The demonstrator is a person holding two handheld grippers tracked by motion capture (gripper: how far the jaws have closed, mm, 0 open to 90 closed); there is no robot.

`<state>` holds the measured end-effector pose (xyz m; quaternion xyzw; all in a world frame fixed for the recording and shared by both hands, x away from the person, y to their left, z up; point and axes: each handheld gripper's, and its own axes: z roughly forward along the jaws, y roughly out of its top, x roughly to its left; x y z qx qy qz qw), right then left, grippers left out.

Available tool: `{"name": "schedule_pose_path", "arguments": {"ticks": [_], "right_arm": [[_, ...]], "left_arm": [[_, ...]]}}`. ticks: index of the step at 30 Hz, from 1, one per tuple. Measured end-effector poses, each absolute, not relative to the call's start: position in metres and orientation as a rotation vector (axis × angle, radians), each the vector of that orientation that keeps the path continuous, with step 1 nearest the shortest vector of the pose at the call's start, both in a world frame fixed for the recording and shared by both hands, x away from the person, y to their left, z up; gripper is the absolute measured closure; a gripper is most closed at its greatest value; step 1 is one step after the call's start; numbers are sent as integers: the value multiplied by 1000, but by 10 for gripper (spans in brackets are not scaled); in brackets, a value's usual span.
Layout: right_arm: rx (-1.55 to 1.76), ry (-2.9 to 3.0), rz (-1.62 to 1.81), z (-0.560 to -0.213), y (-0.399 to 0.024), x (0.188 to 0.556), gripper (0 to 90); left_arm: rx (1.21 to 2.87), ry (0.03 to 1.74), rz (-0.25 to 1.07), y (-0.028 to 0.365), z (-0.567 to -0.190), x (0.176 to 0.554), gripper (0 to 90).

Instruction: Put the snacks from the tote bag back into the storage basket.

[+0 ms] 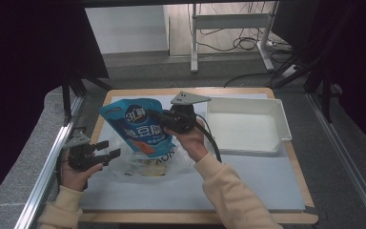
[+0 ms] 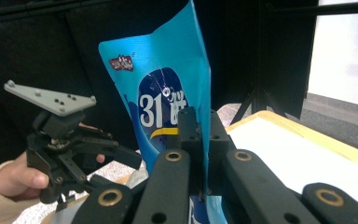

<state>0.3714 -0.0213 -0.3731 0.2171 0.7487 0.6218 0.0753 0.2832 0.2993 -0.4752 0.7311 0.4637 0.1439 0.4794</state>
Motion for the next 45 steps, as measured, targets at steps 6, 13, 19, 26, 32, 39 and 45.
{"name": "schedule_pose_path", "arguments": {"ticks": [6, 13, 19, 26, 32, 39, 45], "right_arm": [[637, 2212, 1894, -361, -24, 370, 891], [622, 2176, 1936, -344, -29, 367, 891], [613, 2154, 1961, -331, -34, 367, 891], [611, 2133, 1986, -323, -40, 367, 891], [605, 2116, 1994, -315, -48, 366, 892], [602, 2097, 1999, -309, -56, 367, 892], [609, 2082, 2005, -304, -66, 369, 892]], "left_arm": [[1786, 1135, 349, 299, -476, 284, 306], [1792, 1133, 348, 299, -476, 284, 306], [1793, 1133, 349, 299, -477, 284, 306], [1794, 1134, 349, 299, -477, 284, 306], [1795, 1135, 347, 299, -477, 284, 306], [1792, 1136, 346, 299, -477, 285, 306], [1787, 1144, 340, 299, -477, 286, 306]]}}
